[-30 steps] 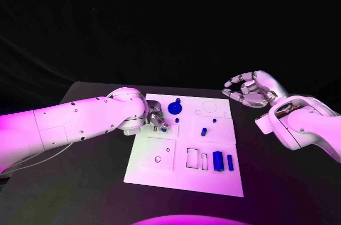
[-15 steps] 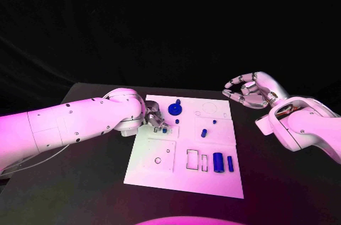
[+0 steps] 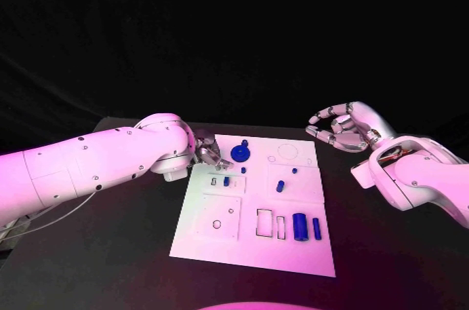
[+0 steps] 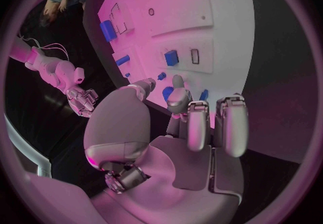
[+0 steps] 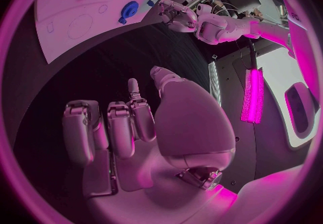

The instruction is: Assemble the parts on the task board

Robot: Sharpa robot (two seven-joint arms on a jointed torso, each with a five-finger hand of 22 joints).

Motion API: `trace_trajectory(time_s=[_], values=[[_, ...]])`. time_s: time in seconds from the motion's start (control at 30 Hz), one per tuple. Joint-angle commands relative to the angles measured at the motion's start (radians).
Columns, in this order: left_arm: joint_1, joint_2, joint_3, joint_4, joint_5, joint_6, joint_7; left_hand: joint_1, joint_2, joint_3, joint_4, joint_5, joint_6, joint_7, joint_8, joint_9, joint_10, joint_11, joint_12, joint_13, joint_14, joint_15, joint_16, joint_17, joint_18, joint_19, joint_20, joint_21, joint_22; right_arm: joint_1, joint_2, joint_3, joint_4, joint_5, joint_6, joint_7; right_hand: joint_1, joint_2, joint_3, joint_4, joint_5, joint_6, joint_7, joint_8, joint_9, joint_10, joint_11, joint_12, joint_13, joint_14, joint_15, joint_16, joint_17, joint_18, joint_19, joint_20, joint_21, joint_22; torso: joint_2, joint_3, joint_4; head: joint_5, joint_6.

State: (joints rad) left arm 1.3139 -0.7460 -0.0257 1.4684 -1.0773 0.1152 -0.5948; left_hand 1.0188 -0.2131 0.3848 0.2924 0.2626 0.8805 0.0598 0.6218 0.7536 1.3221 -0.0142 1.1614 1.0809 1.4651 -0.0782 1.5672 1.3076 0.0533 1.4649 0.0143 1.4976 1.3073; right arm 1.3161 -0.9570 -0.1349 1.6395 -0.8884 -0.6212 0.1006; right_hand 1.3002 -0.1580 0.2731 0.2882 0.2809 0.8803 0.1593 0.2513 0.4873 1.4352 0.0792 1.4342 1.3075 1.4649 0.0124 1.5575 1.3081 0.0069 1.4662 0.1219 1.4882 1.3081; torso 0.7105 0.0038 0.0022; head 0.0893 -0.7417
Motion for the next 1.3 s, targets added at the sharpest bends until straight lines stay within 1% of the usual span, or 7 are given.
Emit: trace_trajectory(time_s=[0.03, 0.17, 0.37, 0.6, 0.9, 1.07, 1.3], values=[[0.021, 0.001, 0.004, -0.025, 0.021, 0.048, 0.025, 0.014, 0.001, -0.007, -0.002, 0.007, -0.002, 0.003, -0.007, -0.005, -0.006, 0.003, -0.01, -0.007, 0.106, 0.007, 0.004, 0.263, -0.015, 0.021, 0.009, -0.006, 0.09, -0.001, 0.001, 0.0, -0.002, -0.005, 0.002, 0.001, -0.012, 0.002, -0.005, 0.001, -0.007, -0.001, -0.003, 0.004, 0.001, 0.001, -0.004, -0.002, 0.114, 0.093, -0.007, -0.003, 0.211, 0.017, 0.043, -0.008, -0.003, 0.206, 0.0, -0.0006, 0.0011, -0.001, 0.005], [0.05, 0.014, 0.006, -0.083, 0.022, 0.081, 0.037, 0.028, 0.0, -0.017, -0.001, 0.005, -0.01, 0.01, -0.025, -0.017, -0.013, 0.009, -0.019, -0.018, 0.106, 0.012, 0.004, 0.263, -0.015, 0.019, 0.013, -0.008, 0.086, -0.001, 0.003, 0.0, -0.006, -0.005, 0.004, 0.0, -0.012, 0.002, -0.004, 0.001, -0.006, -0.001, -0.003, 0.004, 0.001, 0.0, -0.004, -0.002, 0.114, 0.093, -0.007, -0.003, 0.211, 0.018, 0.043, -0.008, -0.004, 0.206, 0.001, -0.0003, -0.0012, 0.002, 0.007], [0.069, 0.049, 0.007, -0.165, 0.022, 0.123, 0.044, 0.029, -0.001, -0.025, 0.0, 0.003, -0.012, 0.013, -0.033, -0.022, -0.015, 0.012, -0.021, -0.021, 0.106, 0.014, 0.004, 0.263, -0.014, 0.018, 0.016, -0.009, 0.086, -0.002, 0.006, 0.0, -0.01, -0.005, 0.006, 0.0, -0.01, 0.003, -0.003, -0.001, -0.002, -0.002, -0.003, 0.005, 0.001, 0.001, -0.004, -0.002, 0.114, 0.093, -0.007, -0.003, 0.211, 0.017, 0.043, -0.009, -0.003, 0.207, 0.002, -0.0005, -0.0002, 0.006, 0.008], [0.073, 0.084, 0.003, -0.23, -0.003, 0.156, 0.041, 0.029, -0.001, -0.025, 0.0, 0.003, -0.012, 0.013, -0.034, -0.023, -0.016, 0.012, -0.022, -0.021, 0.106, 0.015, 0.004, 0.263, -0.014, 0.018, 0.016, -0.009, 0.086, -0.003, 0.009, 0.0, -0.011, -0.005, 0.006, 0.0, -0.01, 0.004, -0.003, -0.001, -0.002, -0.002, -0.003, 0.005, 0.001, 0.001, -0.004, -0.002, 0.114, 0.093, -0.007, -0.003, 0.211, 0.017, 0.043, -0.009, -0.003, 0.207, 0.002, -0.0009, -0.0002, 0.008, 0.004], [0.072, 0.124, -0.016, -0.291, -0.055, 0.186, 0.048, 0.031, 0.002, -0.028, 0.0, 0.001, -0.013, 0.015, -0.038, -0.026, -0.02, 0.014, -0.026, -0.026, 0.106, 0.016, 0.004, 0.263, -0.014, 0.018, 0.017, -0.009, 0.085, -0.004, 0.011, 0.0, -0.011, -0.004, 0.006, 0.0, -0.01, 0.004, -0.003, -0.001, -0.002, -0.002, -0.003, 0.005, 0.001, 0.001, -0.004, -0.002, 0.114, 0.093, -0.007, -0.003, 0.211, 0.017, 0.043, -0.009, -0.003, 0.207, 0.003, -0.0011, -0.0016, 0.01, 0.002], [0.068, 0.144, -0.022, -0.32, -0.062, 0.192, 0.053, 0.026, 0.006, -0.033, 0.002, -0.001, -0.013, 0.016, -0.041, -0.029, -0.017, 0.015, -0.02, -0.02, 0.106, 0.018, 0.004, 0.263, -0.014, 0.018, 0.019, -0.01, 0.085, -0.004, 0.013, 0.0, -0.012, -0.004, 0.006, 0.0, -0.01, 0.004, -0.003, -0.001, -0.002, -0.002, -0.003, 0.005, 0.001, 0.001, -0.004, -0.002, 0.114, 0.093, -0.007, -0.003, 0.211, 0.017, 0.043, -0.009, -0.003, 0.207, 0.004, -0.0008, -0.0031, 0.014, -0.001], [0.066, 0.16, -0.026, -0.349, -0.057, 0.204, 0.059, 0.022, 0.01, -0.037, 0.002, -0.002, -0.012, 0.017, -0.044, -0.031, -0.017, 0.016, -0.019, -0.019, 0.106, 0.019, 0.004, 0.263, -0.014, 0.017, 0.02, -0.01, 0.085, -0.004, 0.017, 0.0, -0.014, -0.004, 0.005, -0.001, -0.01, 0.004, -0.002, -0.002, 0.002, -0.002, -0.003, 0.005, 0.002, -0.001, -0.004, -0.004, 0.112, 0.093, -0.007, -0.003, 0.211, 0.018, 0.042, -0.009, -0.004, 0.206, 0.002, 0.0004, -0.0001, 0.013, -0.004]])
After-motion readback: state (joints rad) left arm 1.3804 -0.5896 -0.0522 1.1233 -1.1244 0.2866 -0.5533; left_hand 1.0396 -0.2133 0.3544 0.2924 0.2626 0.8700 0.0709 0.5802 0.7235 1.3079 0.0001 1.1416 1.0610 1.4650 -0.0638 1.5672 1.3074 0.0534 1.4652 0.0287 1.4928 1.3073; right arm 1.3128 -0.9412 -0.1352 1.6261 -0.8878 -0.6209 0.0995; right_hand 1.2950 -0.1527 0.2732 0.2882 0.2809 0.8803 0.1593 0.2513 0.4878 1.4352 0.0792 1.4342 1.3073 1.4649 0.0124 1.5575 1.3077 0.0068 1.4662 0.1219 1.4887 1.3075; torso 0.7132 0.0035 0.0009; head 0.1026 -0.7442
